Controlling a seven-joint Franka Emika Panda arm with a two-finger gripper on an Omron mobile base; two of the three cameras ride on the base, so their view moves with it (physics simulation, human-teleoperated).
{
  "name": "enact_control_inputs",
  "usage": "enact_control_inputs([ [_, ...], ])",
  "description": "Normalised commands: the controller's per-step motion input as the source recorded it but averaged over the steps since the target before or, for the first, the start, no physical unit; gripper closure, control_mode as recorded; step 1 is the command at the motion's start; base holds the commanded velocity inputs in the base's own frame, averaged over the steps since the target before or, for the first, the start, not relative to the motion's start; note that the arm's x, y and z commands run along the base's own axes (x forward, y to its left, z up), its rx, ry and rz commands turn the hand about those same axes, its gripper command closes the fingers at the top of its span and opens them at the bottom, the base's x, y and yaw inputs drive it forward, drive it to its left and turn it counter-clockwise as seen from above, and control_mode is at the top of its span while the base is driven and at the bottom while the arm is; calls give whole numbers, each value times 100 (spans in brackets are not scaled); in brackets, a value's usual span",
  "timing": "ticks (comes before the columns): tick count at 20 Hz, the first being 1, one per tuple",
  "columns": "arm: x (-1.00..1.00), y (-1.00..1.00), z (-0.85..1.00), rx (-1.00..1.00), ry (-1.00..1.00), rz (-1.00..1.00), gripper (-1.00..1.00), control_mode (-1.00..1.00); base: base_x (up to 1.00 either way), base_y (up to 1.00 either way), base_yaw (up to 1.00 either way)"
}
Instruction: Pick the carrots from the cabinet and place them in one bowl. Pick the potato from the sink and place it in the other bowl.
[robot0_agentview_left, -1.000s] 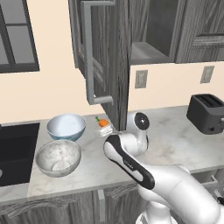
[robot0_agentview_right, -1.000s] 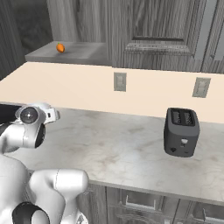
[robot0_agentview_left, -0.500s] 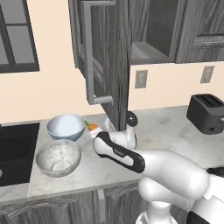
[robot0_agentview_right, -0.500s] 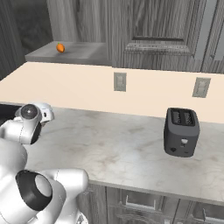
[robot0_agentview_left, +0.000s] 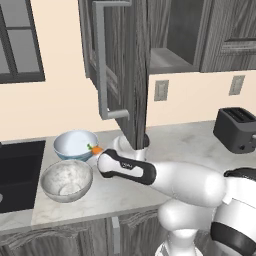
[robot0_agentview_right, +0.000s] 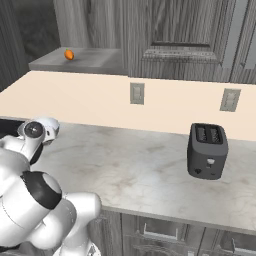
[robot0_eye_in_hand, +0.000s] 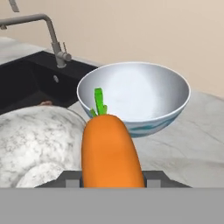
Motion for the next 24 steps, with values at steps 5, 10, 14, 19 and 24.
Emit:
enact_control_inputs([
  [5, 12, 14, 0, 0, 0, 8, 100, -100, 0, 0, 0],
  [10, 9, 0, 1, 0, 0, 1, 100, -100, 0, 0, 0],
  [14, 10, 0, 16, 0, 0, 0, 100, -100, 0, 0, 0],
  [19, 0, 12, 39, 1, 0, 0, 100, -100, 0, 0, 0],
  [24, 0, 29, 14, 2, 0, 1, 100, -100, 0, 0, 0],
])
